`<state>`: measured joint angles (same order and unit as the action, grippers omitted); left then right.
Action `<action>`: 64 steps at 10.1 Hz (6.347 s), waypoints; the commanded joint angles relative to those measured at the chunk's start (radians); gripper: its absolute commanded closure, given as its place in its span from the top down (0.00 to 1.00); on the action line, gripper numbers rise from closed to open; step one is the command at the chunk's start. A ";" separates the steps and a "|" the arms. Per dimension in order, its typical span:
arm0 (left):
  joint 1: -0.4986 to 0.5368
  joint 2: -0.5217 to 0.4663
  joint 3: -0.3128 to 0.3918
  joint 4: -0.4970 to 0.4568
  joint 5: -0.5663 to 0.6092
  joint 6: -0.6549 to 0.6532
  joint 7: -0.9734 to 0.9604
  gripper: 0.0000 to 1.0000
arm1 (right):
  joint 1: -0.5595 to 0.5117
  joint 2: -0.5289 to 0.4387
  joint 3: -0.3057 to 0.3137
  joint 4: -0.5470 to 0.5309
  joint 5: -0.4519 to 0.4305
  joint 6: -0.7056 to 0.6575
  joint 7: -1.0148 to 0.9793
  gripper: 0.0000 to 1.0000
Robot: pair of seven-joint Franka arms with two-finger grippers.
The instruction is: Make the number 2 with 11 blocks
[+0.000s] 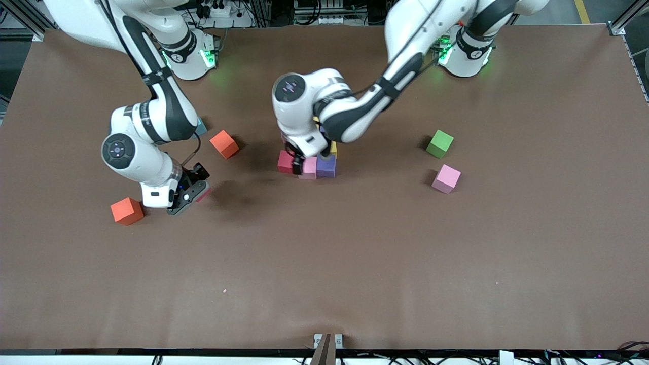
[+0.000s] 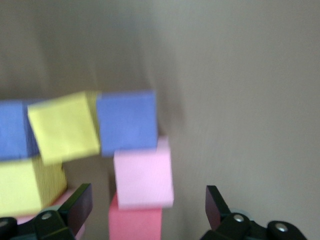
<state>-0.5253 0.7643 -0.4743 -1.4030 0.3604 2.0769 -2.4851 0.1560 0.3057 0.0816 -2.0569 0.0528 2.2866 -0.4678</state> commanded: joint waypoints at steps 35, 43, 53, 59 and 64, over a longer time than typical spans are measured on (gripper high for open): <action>1.061 -0.353 -0.267 -0.436 0.055 -0.038 1.318 1.00 | 0.425 0.155 -0.014 0.244 -0.040 -0.017 1.258 1.00; 1.059 -0.355 -0.268 -0.430 0.061 -0.047 1.321 1.00 | 0.208 -0.089 -0.031 -0.007 -0.040 -0.075 0.616 1.00; 1.028 -0.341 -0.268 -0.419 0.072 -0.049 1.339 1.00 | -0.297 0.108 -0.029 0.136 -0.152 0.001 -0.339 1.00; 1.027 -0.313 -0.264 -0.409 0.072 -0.044 1.341 1.00 | -0.508 0.289 0.073 0.281 -0.151 0.001 -0.353 1.00; 1.021 -0.299 -0.262 -0.398 0.087 -0.040 1.341 1.00 | -0.494 0.262 0.075 0.233 -0.142 0.005 -0.332 0.48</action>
<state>0.5008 0.4520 -0.7358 -1.8203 0.4149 2.0415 -1.1584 -0.3431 0.5892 0.1422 -1.7997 -0.0820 2.2916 -0.8164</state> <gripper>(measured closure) 0.000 0.115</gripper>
